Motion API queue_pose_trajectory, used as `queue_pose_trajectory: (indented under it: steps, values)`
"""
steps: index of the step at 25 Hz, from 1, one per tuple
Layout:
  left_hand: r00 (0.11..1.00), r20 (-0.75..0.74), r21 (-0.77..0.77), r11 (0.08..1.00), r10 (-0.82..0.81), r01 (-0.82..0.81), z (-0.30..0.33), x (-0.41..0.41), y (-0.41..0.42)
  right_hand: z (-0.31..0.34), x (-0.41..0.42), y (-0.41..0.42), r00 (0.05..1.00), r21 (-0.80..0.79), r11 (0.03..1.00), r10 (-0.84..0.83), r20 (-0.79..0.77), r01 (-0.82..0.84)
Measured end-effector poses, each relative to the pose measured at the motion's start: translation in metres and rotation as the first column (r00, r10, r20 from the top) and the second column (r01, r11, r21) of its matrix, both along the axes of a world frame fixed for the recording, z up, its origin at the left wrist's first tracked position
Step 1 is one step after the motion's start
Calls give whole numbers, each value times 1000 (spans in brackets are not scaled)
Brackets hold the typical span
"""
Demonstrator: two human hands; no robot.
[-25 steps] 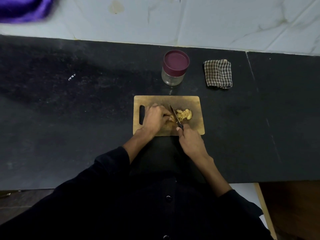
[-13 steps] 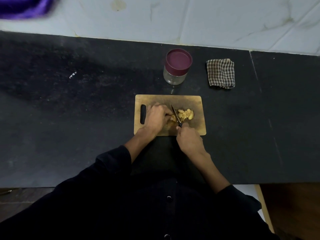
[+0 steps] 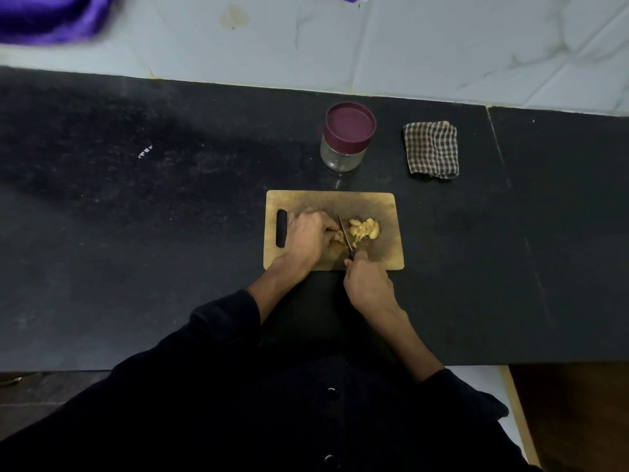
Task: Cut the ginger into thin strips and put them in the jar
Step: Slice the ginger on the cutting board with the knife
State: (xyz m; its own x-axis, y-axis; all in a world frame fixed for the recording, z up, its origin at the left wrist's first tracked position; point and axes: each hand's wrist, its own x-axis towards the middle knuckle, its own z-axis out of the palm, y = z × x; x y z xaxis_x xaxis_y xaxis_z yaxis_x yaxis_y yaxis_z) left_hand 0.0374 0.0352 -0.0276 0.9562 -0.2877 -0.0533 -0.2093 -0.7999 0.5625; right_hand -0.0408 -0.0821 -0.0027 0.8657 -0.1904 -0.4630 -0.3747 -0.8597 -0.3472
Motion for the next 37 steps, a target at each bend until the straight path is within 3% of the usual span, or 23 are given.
queue_pose_trajectory:
  steps: [6,10,16,21,27,32,37]
  values:
    - [1000,-17,36,999,24,-23,2,-4,-2,-7,-28,-12,999,16,1000,20,-46,-19]
    - [1000,-16,21,1000,19,-19,3,-4,-1,-11,-27,-22,998,171,984,-51,-35,56]
    - [1000,1,-3,1000,25,-25,-2,-6,2,-9,-21,-30,981,361,913,-185,-54,192]
    - [1000,-15,5,1000,-25,26,0,-6,3,-1,-19,-35,934,526,772,-320,-162,356]
    - [992,-39,41,992,-119,121,4,0,7,0,-20,-36,927,536,760,-344,-146,366]
    - [979,-32,-49,979,-201,200,4,5,16,-1,-21,-36,923,539,753,-354,-152,377]
    - [981,-16,3,981,-194,194,7,4,15,-2,-21,-36,951,503,810,-294,-100,303]
